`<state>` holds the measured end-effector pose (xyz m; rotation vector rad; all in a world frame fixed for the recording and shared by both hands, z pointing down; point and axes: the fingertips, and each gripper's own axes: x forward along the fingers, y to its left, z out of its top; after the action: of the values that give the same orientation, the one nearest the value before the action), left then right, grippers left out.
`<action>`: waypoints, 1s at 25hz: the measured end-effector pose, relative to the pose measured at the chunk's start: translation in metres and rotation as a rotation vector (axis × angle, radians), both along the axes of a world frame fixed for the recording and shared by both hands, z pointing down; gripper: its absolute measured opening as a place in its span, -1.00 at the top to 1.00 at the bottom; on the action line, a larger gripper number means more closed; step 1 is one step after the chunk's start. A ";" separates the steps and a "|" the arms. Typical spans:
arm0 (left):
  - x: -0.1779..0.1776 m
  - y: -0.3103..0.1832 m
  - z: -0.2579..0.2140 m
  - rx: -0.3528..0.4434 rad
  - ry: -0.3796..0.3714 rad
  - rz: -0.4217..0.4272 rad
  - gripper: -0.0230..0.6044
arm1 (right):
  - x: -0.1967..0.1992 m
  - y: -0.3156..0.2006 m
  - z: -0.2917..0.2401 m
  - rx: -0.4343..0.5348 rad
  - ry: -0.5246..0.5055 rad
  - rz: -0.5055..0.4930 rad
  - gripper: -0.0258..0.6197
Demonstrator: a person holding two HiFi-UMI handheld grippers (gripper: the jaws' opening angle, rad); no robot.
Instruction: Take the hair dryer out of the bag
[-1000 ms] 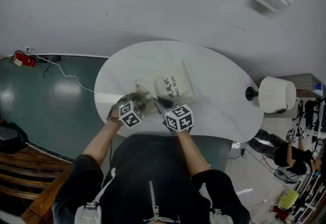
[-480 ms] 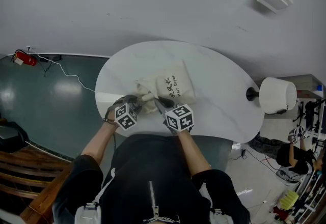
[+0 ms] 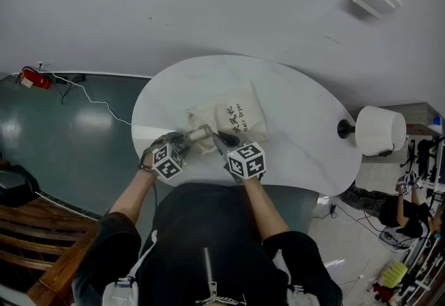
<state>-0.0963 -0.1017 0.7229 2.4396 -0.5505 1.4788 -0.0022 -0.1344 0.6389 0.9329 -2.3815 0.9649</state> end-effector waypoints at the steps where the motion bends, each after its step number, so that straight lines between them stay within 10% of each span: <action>1: -0.002 0.001 0.001 -0.002 -0.002 -0.001 0.28 | 0.000 0.000 0.000 0.000 0.002 0.000 0.80; 25: -0.046 0.018 0.020 -0.040 -0.061 -0.031 0.28 | -0.002 0.004 0.005 -0.010 0.014 -0.019 0.80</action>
<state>-0.1421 -0.0840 0.7429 2.3524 -0.5636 1.5405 -0.0044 -0.1308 0.6437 0.9092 -2.3673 0.9597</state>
